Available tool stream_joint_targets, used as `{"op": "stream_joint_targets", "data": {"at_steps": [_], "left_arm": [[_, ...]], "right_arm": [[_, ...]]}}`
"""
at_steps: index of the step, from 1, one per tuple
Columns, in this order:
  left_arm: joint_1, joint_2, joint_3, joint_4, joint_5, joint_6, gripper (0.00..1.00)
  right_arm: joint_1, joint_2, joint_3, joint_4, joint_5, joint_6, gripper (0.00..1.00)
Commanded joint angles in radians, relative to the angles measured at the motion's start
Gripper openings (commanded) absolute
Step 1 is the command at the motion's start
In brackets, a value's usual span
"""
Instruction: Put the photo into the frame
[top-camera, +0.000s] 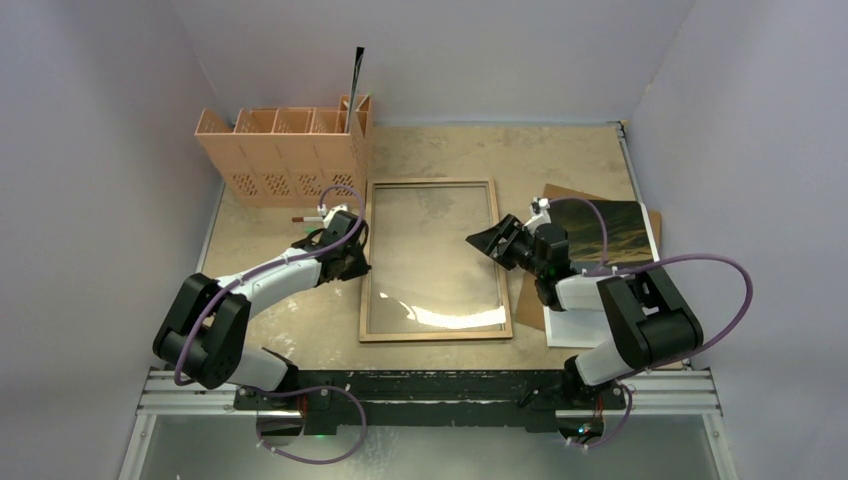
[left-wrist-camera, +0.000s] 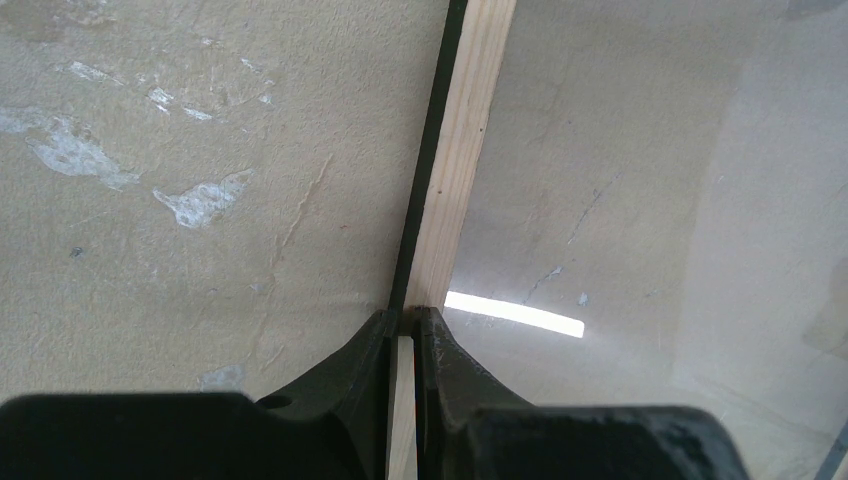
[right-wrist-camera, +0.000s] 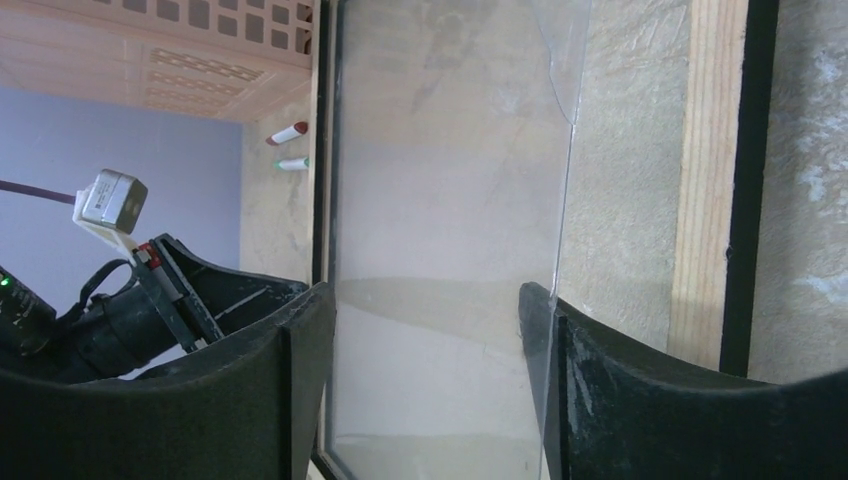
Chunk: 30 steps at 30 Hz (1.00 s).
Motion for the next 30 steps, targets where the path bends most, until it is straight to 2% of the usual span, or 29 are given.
{"op": "stream_joint_targets", "data": {"at_steps": [1, 8, 21, 30], "left_arm": [[0.010, 0.025, -0.001, 0.012, -0.012, 0.017, 0.14], [0.011, 0.022, 0.000, 0.007, -0.009, 0.018, 0.16], [0.014, 0.010, 0.006, -0.006, -0.018, 0.012, 0.23], [0.014, 0.004, 0.007, -0.006, -0.021, 0.012, 0.33]], "right_arm": [[0.002, -0.030, 0.037, -0.038, 0.026, -0.031, 0.72], [0.002, -0.060, 0.095, -0.226, 0.067, -0.122, 0.82], [0.002, -0.054, 0.277, -0.642, 0.150, -0.283, 0.85], [0.002, -0.111, 0.334, -0.789, 0.281, -0.357, 0.86]]}}
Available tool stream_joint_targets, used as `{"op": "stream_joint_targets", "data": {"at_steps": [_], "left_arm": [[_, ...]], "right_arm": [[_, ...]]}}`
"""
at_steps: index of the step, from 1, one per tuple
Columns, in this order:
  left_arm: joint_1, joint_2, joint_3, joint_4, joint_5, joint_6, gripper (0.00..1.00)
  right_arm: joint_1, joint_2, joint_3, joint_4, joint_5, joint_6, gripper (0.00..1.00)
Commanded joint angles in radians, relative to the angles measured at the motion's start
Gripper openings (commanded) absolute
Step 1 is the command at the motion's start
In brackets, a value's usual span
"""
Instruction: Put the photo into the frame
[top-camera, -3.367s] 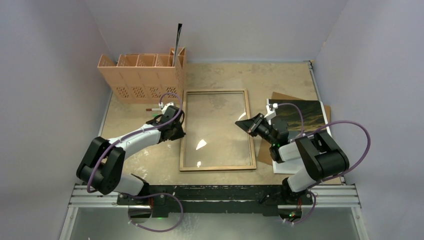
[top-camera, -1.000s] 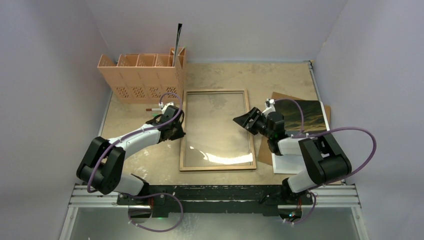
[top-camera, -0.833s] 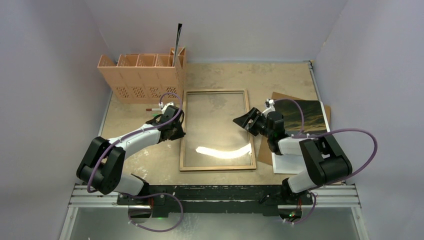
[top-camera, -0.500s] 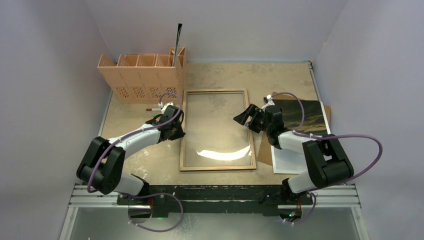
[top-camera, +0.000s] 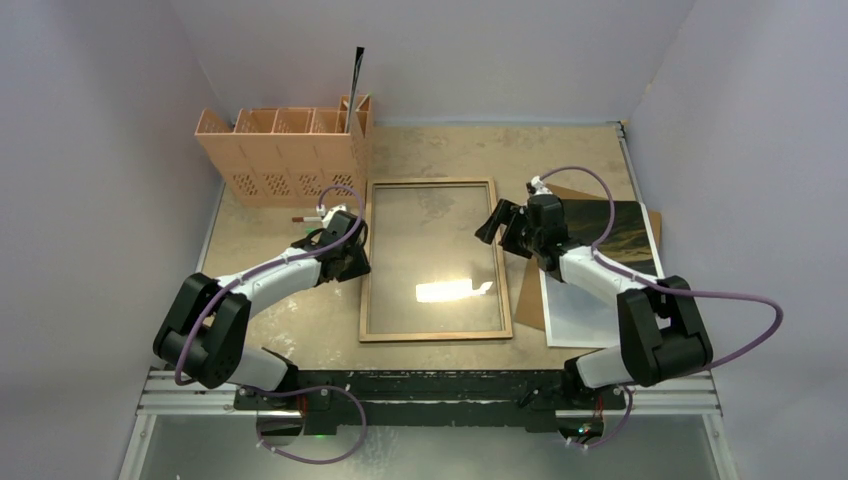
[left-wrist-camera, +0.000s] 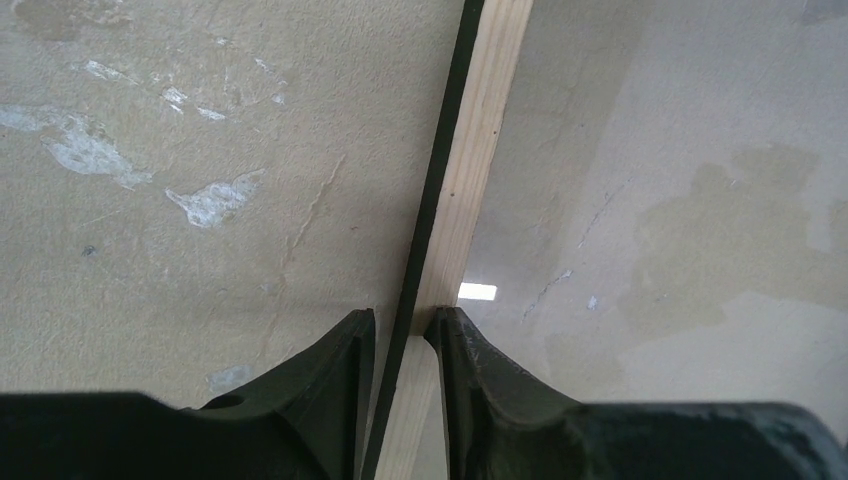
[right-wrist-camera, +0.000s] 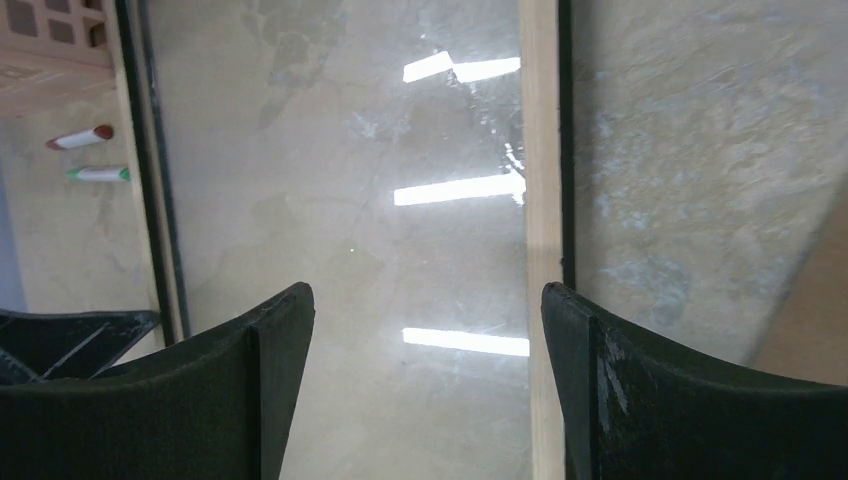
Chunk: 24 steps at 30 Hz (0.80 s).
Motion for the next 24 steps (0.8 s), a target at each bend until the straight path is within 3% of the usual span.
{"op": "stream_joint_targets", "data": {"at_steps": [1, 10, 24], "left_arm": [[0.009, 0.004, 0.006, 0.003, -0.016, 0.011, 0.34], [0.009, 0.007, -0.007, 0.020, 0.000, 0.015, 0.39], [0.009, 0.084, 0.048, 0.062, 0.071, 0.042, 0.29]], "right_arm": [[0.002, -0.033, 0.038, -0.105, 0.110, -0.072, 0.86], [0.003, -0.023, -0.009, -0.116, 0.091, -0.123, 0.83], [0.002, 0.059, -0.010, -0.060, -0.074, -0.134, 0.63]]}}
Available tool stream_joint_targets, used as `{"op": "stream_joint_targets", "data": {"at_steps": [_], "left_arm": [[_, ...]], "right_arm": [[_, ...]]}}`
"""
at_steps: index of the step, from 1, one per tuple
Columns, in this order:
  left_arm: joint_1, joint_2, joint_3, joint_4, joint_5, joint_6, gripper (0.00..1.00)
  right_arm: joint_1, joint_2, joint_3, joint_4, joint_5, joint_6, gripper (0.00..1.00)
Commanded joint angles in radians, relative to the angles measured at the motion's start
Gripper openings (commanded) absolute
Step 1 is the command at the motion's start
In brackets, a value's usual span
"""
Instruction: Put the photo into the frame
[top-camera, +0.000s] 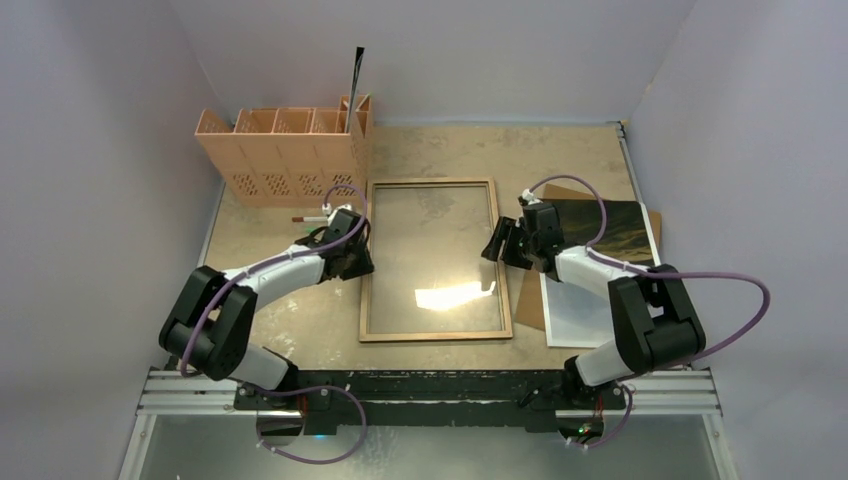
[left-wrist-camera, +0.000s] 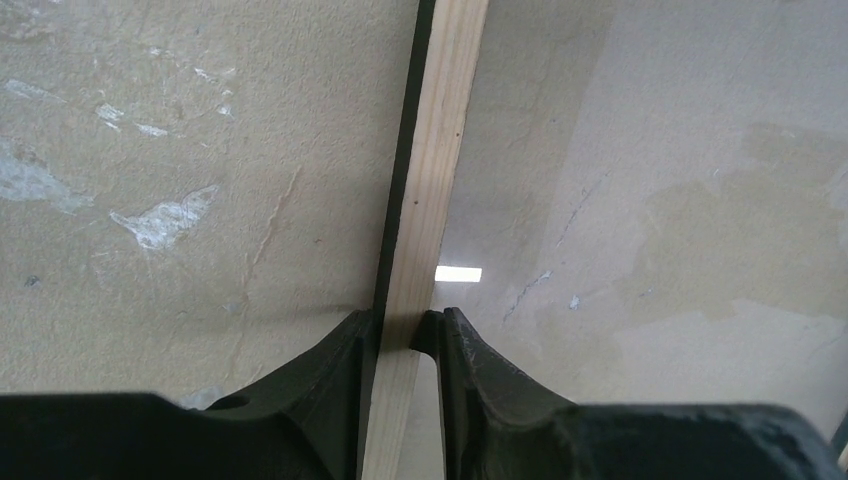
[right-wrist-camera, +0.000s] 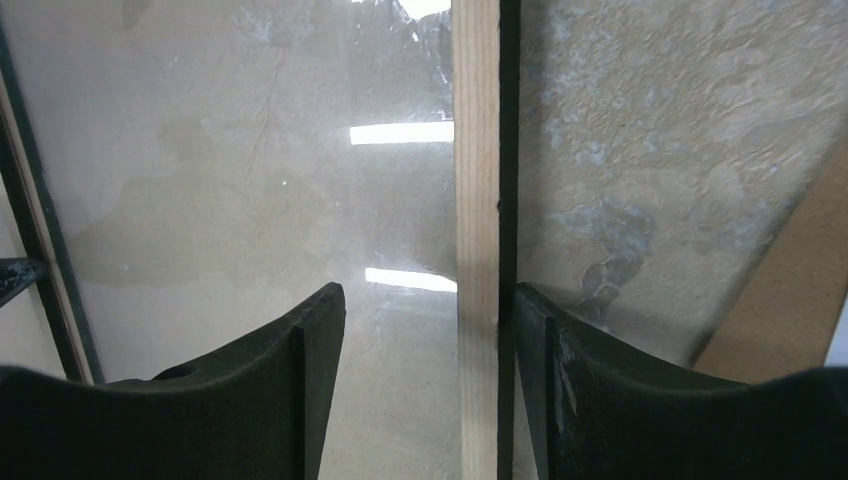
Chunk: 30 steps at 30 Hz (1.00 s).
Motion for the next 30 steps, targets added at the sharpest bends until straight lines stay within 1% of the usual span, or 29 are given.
{"op": "stream_joint_targets", "data": {"at_steps": [1, 4, 6, 8, 10, 12, 14, 15, 17, 18, 21, 25, 27, 30], "left_arm": [[0.009, 0.057, 0.047, 0.037, 0.050, 0.039, 0.29], [0.009, 0.084, 0.066, 0.076, 0.121, 0.063, 0.28], [0.009, 0.090, 0.077, 0.079, 0.123, 0.069, 0.27], [0.011, 0.086, 0.101, 0.039, 0.061, 0.064, 0.27], [0.010, 0.077, 0.125, -0.031, -0.042, 0.054, 0.30], [0.013, 0.060, 0.138, -0.092, -0.137, 0.051, 0.36], [0.014, 0.034, 0.146, -0.142, -0.211, 0.054, 0.45], [0.015, 0.022, 0.151, -0.170, -0.233, 0.059, 0.50], [0.015, -0.005, 0.154, -0.208, -0.250, 0.067, 0.55], [0.015, -0.022, 0.146, -0.213, -0.242, 0.073, 0.56], [0.015, -0.079, 0.124, -0.194, -0.196, 0.094, 0.59], [0.015, -0.129, 0.121, -0.179, -0.159, 0.106, 0.61], [0.015, -0.153, 0.112, -0.154, -0.127, 0.103, 0.62], [0.014, -0.174, 0.085, -0.093, -0.048, 0.090, 0.63]], "right_arm": [[0.001, 0.008, 0.005, 0.038, -0.108, -0.014, 0.63], [0.002, 0.003, 0.005, 0.059, -0.178, -0.020, 0.62], [0.001, 0.000, 0.012, 0.044, -0.164, -0.013, 0.62], [0.001, -0.007, 0.038, -0.001, -0.073, -0.017, 0.63], [0.000, -0.025, 0.064, -0.049, 0.027, -0.017, 0.66], [0.002, -0.054, 0.088, -0.100, 0.137, -0.018, 0.69], [0.000, -0.090, 0.104, -0.145, 0.270, -0.019, 0.72], [0.001, -0.105, 0.110, -0.163, 0.351, -0.020, 0.75], [-0.019, -0.120, 0.130, -0.194, 0.480, -0.030, 0.82], [-0.036, -0.119, 0.146, -0.214, 0.520, -0.022, 0.84], [-0.060, -0.083, 0.200, -0.240, 0.577, -0.022, 0.86], [-0.059, 0.048, 0.302, -0.302, 0.670, -0.028, 0.87], [-0.059, 0.112, 0.348, -0.304, 0.730, -0.041, 0.87], [-0.055, 0.183, 0.401, -0.287, 0.736, -0.079, 0.85]]}}
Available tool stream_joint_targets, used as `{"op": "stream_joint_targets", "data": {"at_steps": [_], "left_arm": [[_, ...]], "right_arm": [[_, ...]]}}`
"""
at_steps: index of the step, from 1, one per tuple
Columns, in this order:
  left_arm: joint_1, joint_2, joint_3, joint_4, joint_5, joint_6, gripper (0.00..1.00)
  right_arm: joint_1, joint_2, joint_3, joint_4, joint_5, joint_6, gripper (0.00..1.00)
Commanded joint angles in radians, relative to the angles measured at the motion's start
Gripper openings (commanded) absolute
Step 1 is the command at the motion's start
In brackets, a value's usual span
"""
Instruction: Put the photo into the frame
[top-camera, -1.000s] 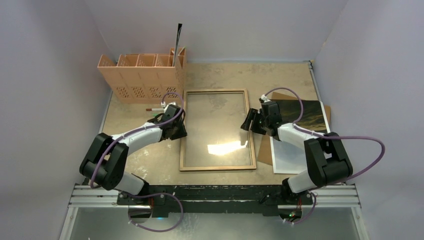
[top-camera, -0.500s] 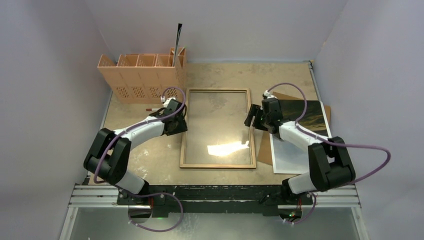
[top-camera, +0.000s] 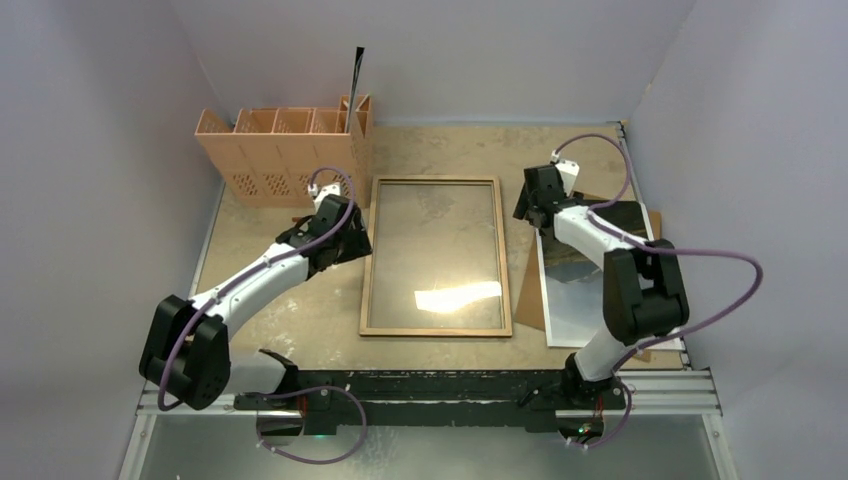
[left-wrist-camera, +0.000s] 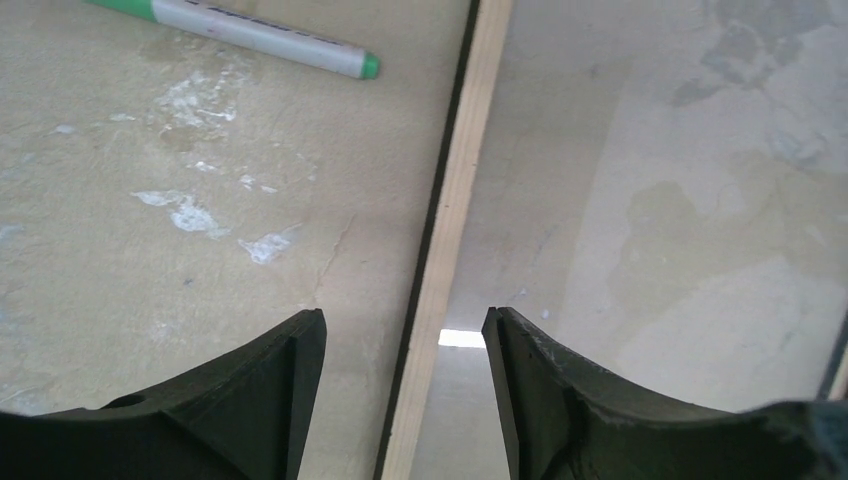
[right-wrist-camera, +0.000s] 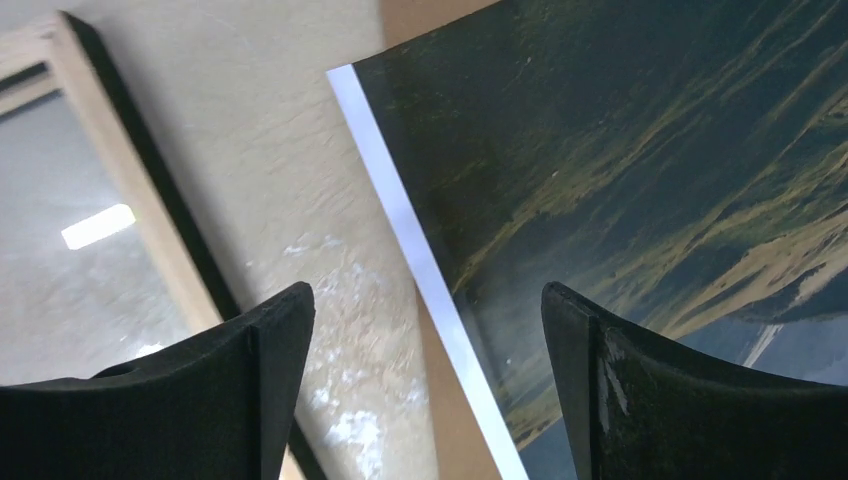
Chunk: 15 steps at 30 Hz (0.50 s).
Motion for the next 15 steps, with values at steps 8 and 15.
{"op": "stream_joint_targets", "data": {"at_steps": [8, 15], "left_arm": [[0.003, -0.008, -0.080, 0.167, 0.205, -0.010, 0.63], [0.003, 0.019, -0.118, 0.227, 0.237, -0.023, 0.63]], "right_arm": [[0.026, 0.228, 0.210, -0.102, 0.218, -0.092, 0.70], [0.073, 0.316, 0.255, -0.082, 0.280, -0.161, 0.63]]}}
